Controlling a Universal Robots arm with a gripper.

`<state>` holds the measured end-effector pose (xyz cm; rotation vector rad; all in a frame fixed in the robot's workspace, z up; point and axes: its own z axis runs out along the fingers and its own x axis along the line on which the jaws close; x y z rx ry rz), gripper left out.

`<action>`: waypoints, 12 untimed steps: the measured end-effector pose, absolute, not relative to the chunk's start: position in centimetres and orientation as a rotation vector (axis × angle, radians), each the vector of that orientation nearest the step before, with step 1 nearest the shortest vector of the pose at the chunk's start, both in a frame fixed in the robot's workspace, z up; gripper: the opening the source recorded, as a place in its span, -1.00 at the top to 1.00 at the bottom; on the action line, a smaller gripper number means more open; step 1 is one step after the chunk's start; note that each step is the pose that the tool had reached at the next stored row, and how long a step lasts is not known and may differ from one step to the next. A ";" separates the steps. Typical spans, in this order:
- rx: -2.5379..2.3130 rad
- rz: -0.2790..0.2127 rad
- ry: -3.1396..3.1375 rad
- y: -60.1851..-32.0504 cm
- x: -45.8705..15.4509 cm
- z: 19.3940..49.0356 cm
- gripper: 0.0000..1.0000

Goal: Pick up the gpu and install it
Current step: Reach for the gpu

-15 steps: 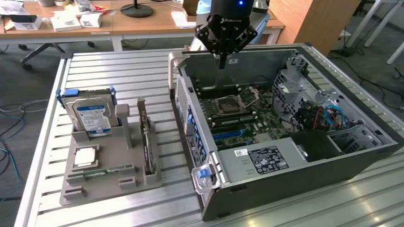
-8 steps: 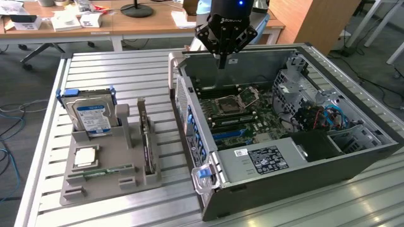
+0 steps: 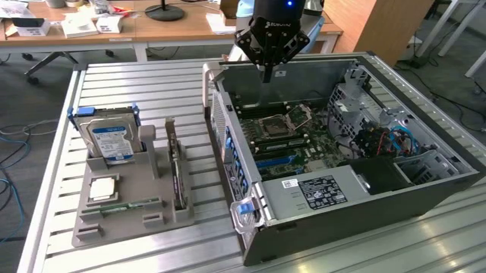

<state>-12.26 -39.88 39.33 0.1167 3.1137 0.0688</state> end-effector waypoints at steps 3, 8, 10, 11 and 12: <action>0.117 0.069 3.114 -39.9 -12.8 39.3 0.79; 0.117 0.069 3.111 -39.9 -14.9 39.3 0.79; 0.117 0.069 3.111 -39.9 -15.5 39.3 0.79; 0.117 0.069 3.111 -39.9 -15.9 39.3 0.79; 0.117 0.069 3.111 -39.9 -16.2 39.3 0.79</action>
